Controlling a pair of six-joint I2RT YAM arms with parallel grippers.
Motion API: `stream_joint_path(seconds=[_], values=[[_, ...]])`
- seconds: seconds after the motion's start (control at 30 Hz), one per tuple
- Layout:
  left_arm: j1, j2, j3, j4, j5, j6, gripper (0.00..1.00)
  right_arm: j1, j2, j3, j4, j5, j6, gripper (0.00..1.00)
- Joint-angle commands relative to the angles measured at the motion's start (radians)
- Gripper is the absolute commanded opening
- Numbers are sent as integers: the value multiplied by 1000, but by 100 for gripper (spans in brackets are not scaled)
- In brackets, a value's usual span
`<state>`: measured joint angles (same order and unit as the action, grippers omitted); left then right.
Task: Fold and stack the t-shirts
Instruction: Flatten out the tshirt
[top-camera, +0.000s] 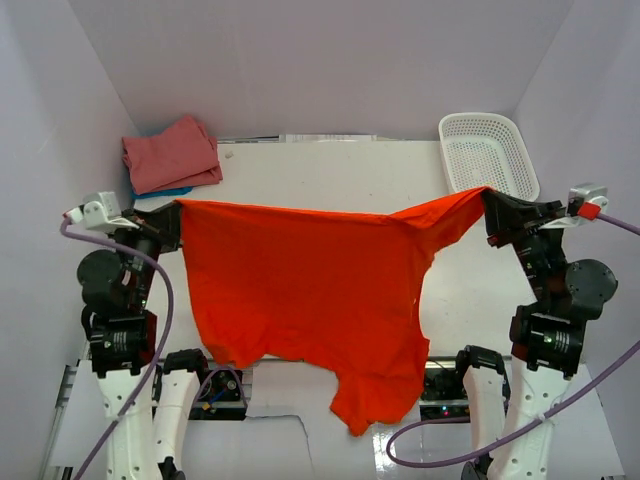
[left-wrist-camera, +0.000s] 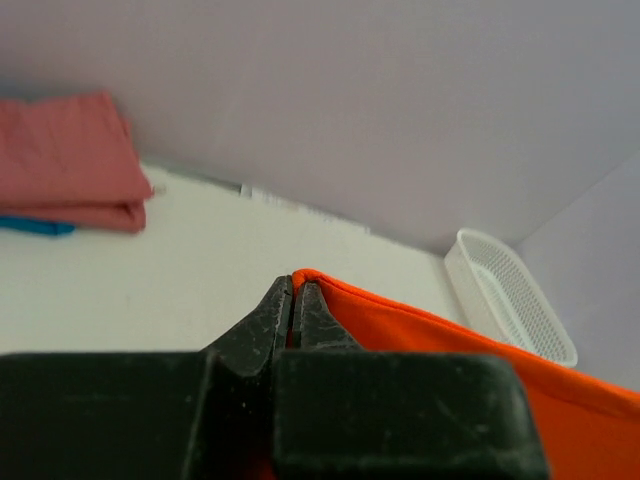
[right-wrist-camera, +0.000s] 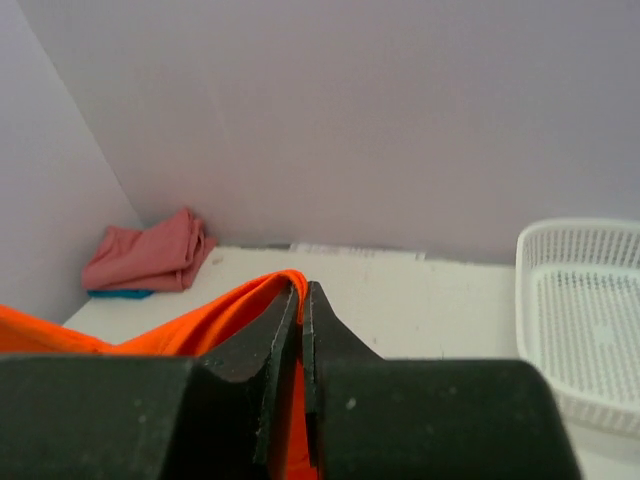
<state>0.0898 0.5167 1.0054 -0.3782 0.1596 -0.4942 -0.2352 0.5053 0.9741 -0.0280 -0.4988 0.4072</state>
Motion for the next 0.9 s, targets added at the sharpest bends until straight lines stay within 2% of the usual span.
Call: stream_joint_path(seconds=[0.0, 0.13, 0.27, 0.37, 0.57, 0.87], values=[[5, 11, -134, 22, 52, -50, 0, -3, -13, -121, 49, -3, 21, 8], [5, 17, -344, 111, 84, -73, 0, -1, 27, -244, 80, 0, -4, 8], [5, 98, -409, 191, 99, -72, 0, 10, 132, -291, 143, -17, -2, 8], [5, 192, -389, 240, 106, -93, 0, 54, 234, -299, 189, 32, -8, 8], [-28, 423, -341, 369, 86, -110, 0, 288, 470, -226, 230, 218, -71, 8], [-55, 713, -217, 482, 44, -90, 0, 326, 777, -104, 289, 244, -85, 8]])
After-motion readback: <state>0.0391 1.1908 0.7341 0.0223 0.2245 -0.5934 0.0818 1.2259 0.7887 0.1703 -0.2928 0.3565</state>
